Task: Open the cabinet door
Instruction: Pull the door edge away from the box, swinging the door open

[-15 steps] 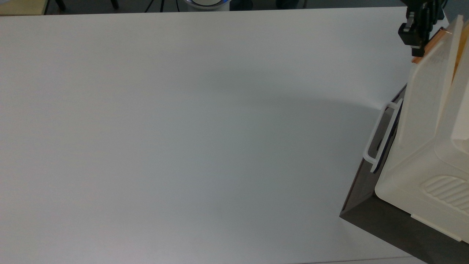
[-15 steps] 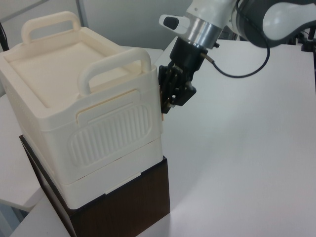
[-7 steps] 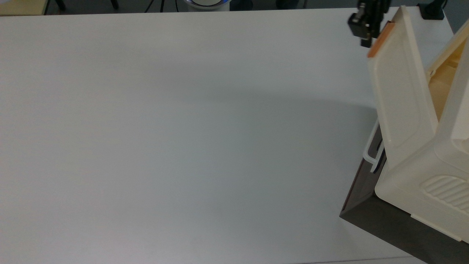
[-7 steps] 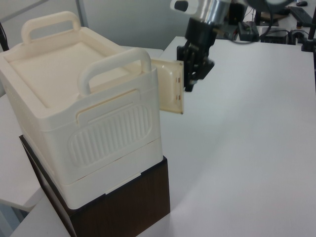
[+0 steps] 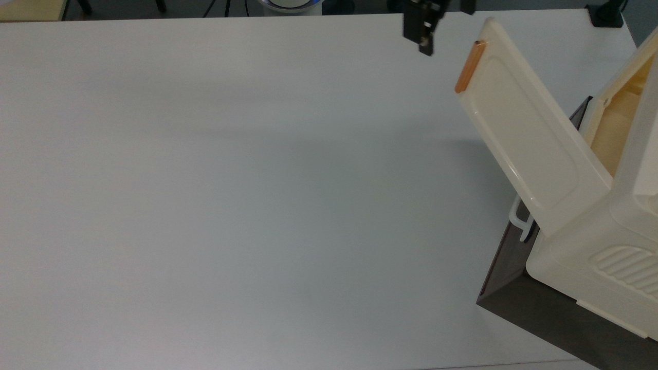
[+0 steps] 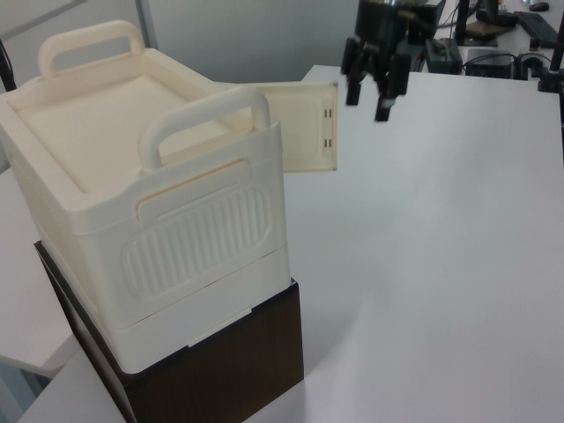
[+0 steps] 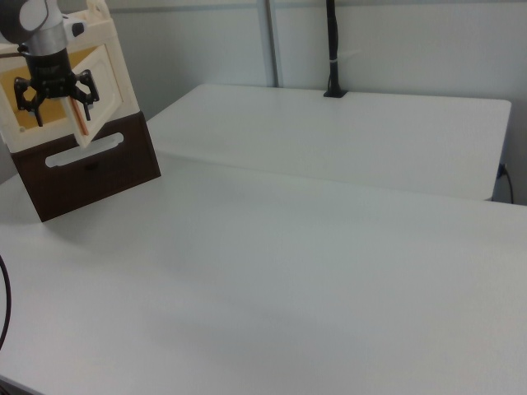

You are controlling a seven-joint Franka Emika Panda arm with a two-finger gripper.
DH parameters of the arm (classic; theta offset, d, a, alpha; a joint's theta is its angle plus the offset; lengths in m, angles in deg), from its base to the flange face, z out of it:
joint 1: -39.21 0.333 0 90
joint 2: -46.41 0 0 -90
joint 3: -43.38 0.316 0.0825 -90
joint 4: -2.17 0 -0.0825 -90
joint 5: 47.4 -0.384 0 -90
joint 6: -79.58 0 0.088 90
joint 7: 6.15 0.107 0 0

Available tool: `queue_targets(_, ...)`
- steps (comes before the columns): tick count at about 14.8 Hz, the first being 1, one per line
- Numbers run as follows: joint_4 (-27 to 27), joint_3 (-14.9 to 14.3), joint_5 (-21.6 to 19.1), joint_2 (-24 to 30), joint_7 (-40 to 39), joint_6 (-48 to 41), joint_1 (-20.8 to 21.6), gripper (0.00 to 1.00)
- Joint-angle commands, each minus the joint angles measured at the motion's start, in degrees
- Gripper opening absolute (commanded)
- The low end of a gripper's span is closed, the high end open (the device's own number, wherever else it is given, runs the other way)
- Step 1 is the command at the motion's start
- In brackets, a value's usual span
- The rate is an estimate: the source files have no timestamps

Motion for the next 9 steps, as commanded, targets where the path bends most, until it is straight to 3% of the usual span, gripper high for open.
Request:
queue_targets(1,1.9,-0.1,1.8,4.1,-0.2,-7.3,-3.8,1.0)
queue_targets(6,1.7,-0.1,6.7,7.9,0.3,-16.6,-9.4,1.0)
queue_targets(9,1.6,-0.1,9.6,8.8,6.1,-16.9,-14.1,1.0)
